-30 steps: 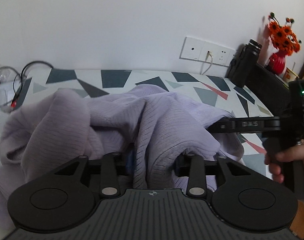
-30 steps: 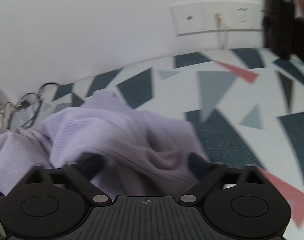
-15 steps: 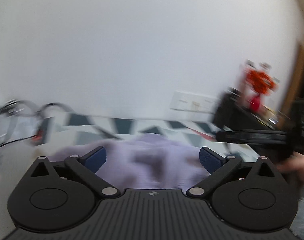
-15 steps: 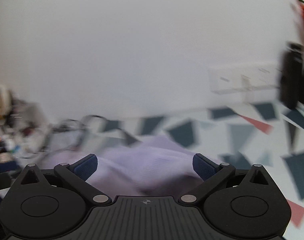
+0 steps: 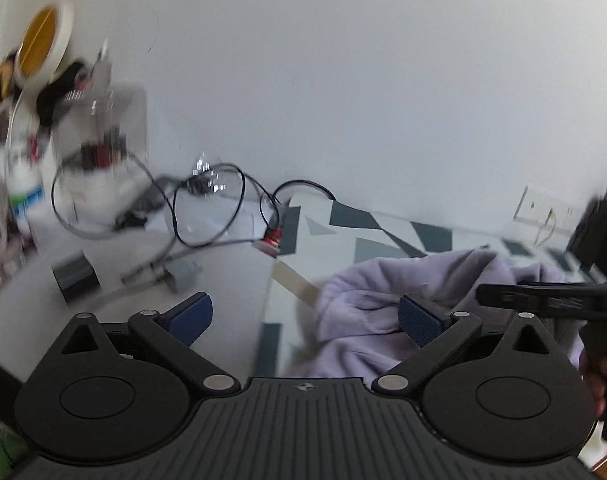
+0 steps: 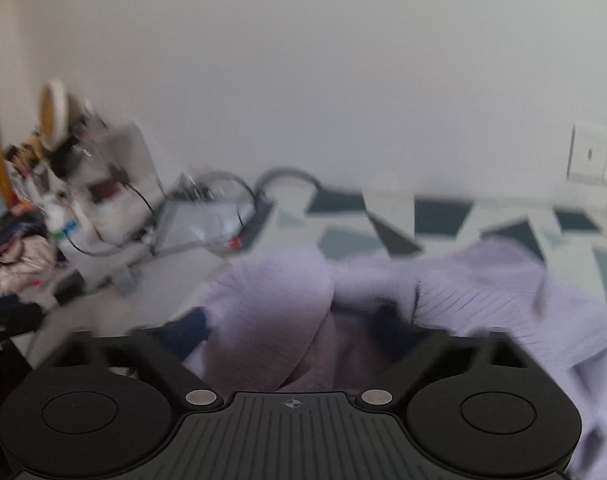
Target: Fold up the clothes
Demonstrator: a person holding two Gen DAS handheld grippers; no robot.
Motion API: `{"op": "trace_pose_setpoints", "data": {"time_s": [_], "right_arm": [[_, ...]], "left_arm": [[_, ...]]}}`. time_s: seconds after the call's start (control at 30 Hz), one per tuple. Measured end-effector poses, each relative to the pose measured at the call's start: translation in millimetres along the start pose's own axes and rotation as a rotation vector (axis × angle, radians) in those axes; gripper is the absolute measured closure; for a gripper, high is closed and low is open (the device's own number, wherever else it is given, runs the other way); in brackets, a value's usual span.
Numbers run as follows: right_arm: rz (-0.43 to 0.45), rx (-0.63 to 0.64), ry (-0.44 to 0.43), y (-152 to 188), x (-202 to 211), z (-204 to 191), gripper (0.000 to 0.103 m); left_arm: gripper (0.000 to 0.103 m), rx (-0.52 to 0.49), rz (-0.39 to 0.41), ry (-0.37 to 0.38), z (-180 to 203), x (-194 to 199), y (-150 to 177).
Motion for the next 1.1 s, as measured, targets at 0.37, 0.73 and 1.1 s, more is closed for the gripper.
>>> {"op": "trace_pose_setpoints", "data": {"time_s": [0.37,0.73,1.1], "right_arm": [[0.09,-0.005,-0.045,38,104,31,0.081],[0.141,-0.101,0.084,98,171,84,0.075],[0.13,-0.325,0.073,107,163,69,0.027]], "left_arm": [[0.002,-0.363,-0.049,0.176,72,-69,9],[0.002,-0.658,-0.095,0.335,171,-115,53],[0.027,-0.714,-0.123,0.383,169,-110,65]]}}
Point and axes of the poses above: each gripper's, at about its wrist camera, not at the fingertips, and x roughly against the way its jaws point, z to its right, y to its underside, the point moved 5 cm from there along -x, roughly the way its jaws point, and after that the axes turned 2 degrees about x, right-handed, at the moved point
